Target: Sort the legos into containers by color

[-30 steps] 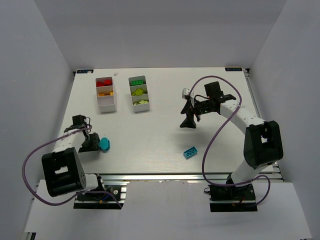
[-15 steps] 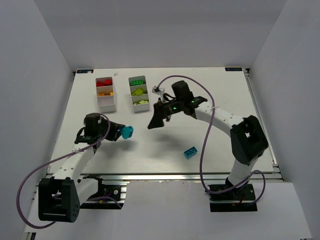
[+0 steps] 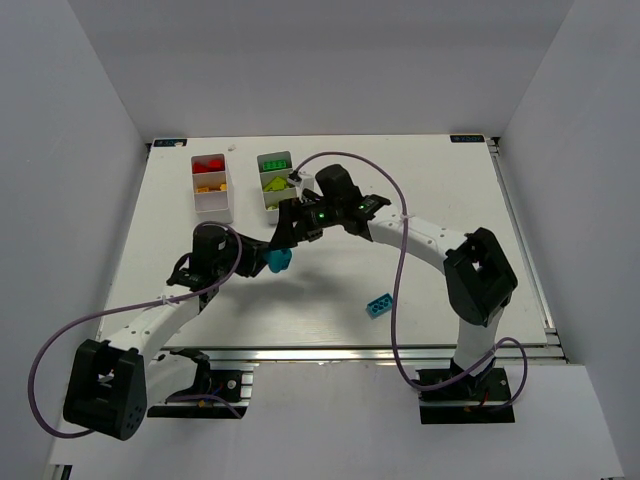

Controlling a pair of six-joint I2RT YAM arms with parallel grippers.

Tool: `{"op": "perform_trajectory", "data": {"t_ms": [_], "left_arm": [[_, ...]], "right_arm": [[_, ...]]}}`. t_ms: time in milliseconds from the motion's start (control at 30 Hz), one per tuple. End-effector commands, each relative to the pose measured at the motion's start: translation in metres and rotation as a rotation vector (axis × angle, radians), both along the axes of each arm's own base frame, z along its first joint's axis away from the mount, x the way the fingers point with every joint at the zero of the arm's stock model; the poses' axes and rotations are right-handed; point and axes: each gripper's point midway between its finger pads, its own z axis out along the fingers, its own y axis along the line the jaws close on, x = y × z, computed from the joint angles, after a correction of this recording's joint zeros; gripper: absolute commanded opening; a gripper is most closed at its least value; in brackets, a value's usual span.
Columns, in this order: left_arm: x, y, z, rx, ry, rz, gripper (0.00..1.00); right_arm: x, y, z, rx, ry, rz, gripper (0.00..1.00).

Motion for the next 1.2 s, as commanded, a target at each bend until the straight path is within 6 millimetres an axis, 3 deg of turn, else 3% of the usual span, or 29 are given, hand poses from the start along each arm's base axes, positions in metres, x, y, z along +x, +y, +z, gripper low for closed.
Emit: {"op": "perform_trajectory", "data": {"t_ms": [0, 200, 300, 633, 700, 767, 833, 1000, 1167], "left_arm": [[0.011, -0.003, 0.019, -0.034, -0.072, 0.020, 0.00], [0.011, -0.001, 0.018, -0.037, -0.075, 0.034, 0.00], [0.010, -0.002, 0.018, -0.041, -0.076, 0.035, 0.00], [0.012, -0.001, 0.022, -0.041, -0.088, 0.041, 0.00], [0.012, 0.002, 0.024, -0.017, -0.093, 0.042, 0.00], [0.014, 0.015, 0.018, 0.099, -0.092, 0.061, 0.00], [0.019, 0.038, 0.018, 0.246, -0.081, 0.084, 0.00], [0.042, 0.084, 0.036, 0.318, -0.090, 0.152, 0.00], [0.068, 0.108, 0.055, 0.357, -0.108, 0.192, 0.00]], "right_arm": [[0.005, 0.007, 0.002, -0.021, -0.024, -0.041, 0.89], [-0.005, 0.004, -0.009, -0.045, -0.018, -0.013, 0.86], [-0.010, 0.003, -0.013, -0.046, -0.009, 0.012, 0.78], [-0.014, 0.003, -0.021, -0.044, -0.020, 0.045, 0.35], [-0.016, 0.002, -0.019, -0.037, -0.039, 0.066, 0.16], [-0.018, 0.000, -0.017, -0.027, -0.063, 0.103, 0.00], [-0.021, -0.003, -0.012, -0.016, -0.082, 0.133, 0.00], [-0.037, -0.015, -0.008, 0.020, -0.112, 0.218, 0.00], [-0.034, -0.027, 0.005, 0.066, -0.157, 0.211, 0.00]]}}
